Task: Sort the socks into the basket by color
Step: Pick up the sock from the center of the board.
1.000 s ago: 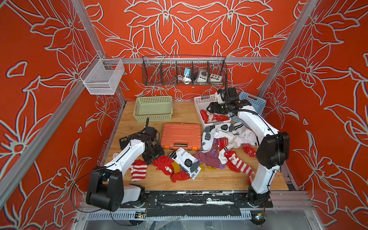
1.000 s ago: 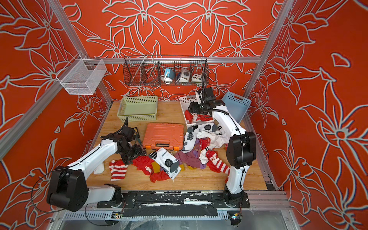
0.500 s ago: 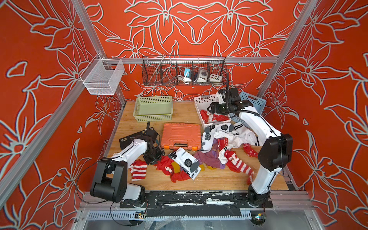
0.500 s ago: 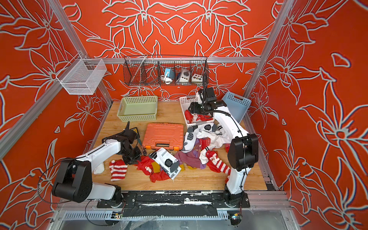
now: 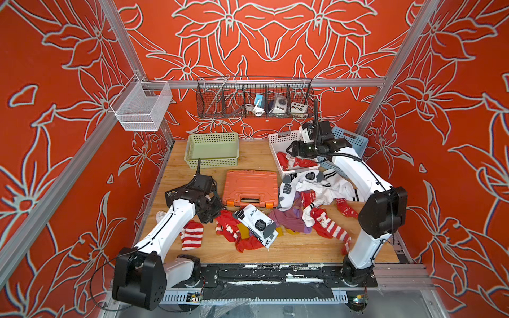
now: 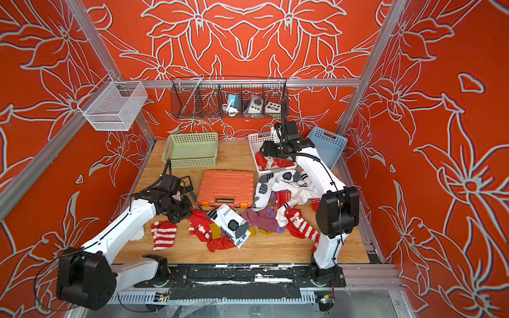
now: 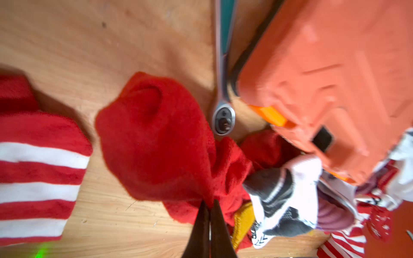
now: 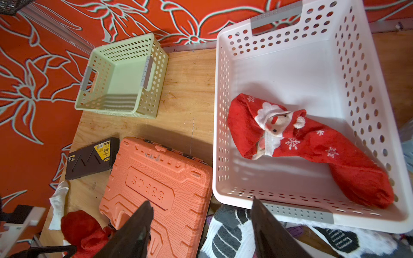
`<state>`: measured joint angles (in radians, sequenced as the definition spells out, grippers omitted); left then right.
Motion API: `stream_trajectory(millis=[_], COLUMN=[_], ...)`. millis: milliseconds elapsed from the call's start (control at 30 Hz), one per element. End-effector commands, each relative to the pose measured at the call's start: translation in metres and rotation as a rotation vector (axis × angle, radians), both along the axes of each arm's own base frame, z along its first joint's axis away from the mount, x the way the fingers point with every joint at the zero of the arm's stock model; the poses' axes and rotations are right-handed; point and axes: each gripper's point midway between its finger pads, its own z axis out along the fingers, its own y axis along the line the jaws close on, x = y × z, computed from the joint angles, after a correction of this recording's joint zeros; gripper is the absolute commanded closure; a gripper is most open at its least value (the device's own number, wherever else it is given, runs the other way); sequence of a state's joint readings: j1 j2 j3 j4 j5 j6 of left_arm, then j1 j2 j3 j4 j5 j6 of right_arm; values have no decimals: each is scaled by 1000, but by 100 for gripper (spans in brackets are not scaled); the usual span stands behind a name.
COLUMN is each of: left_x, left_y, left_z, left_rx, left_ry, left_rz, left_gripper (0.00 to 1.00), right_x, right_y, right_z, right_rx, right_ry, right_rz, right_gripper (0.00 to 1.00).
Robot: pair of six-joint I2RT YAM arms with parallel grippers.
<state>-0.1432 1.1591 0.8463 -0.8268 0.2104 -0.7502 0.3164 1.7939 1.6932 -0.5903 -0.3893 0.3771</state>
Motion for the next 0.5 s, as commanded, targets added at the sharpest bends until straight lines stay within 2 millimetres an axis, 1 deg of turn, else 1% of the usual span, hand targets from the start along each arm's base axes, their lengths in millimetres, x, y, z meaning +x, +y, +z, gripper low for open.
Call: stream_trajectory(millis=[0,233,400,467], left_x=[5,34,53,59], left_y=[4,-14,-33,-40], left_z=[27,83,122,134], left_rx=[24,-37,-95,-123], left_ry=[-87,-343,-496,-544], left_rz=[-25,-95,-164,-191], left_gripper=[100,100,100,100], right_x=[-17,-40,-65,-76], right_y=[14,44,71,81], right_z=[12,11,19,23], right_rx=[30,71,114,127], right_ry=[-9,21,24,22], right_rz=[53,156,269,319], right_gripper=[29,29,30,29])
